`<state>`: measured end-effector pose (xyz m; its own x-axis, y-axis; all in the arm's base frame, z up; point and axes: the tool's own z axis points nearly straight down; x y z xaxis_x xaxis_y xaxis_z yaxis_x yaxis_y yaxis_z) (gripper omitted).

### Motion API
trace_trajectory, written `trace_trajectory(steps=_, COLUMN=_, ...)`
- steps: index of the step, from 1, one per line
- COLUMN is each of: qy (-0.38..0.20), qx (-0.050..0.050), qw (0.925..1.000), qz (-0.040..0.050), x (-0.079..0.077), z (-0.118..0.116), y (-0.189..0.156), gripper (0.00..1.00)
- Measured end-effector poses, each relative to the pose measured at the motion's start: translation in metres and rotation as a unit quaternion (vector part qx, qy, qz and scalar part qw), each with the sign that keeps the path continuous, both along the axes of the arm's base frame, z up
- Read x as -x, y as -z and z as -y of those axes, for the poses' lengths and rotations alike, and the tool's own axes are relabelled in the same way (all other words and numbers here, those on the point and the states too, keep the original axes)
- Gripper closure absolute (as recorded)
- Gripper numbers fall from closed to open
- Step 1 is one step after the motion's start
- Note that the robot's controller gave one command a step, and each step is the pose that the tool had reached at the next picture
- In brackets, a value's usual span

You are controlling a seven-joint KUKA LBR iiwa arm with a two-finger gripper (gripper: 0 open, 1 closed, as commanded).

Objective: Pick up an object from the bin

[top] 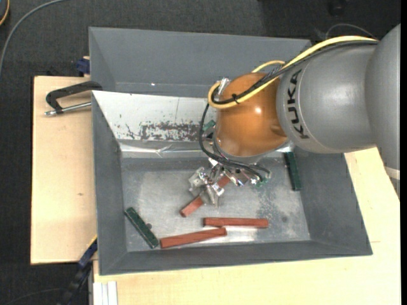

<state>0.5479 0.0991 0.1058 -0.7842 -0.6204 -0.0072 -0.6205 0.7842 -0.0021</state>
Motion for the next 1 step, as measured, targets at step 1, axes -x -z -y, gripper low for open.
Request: trace_trajectory(steps=1, qy=0.001, qx=0.0, qw=1.0, qz=0.0031, x=-0.0028, z=-0.0013, y=-0.0645, gripper=1.0)
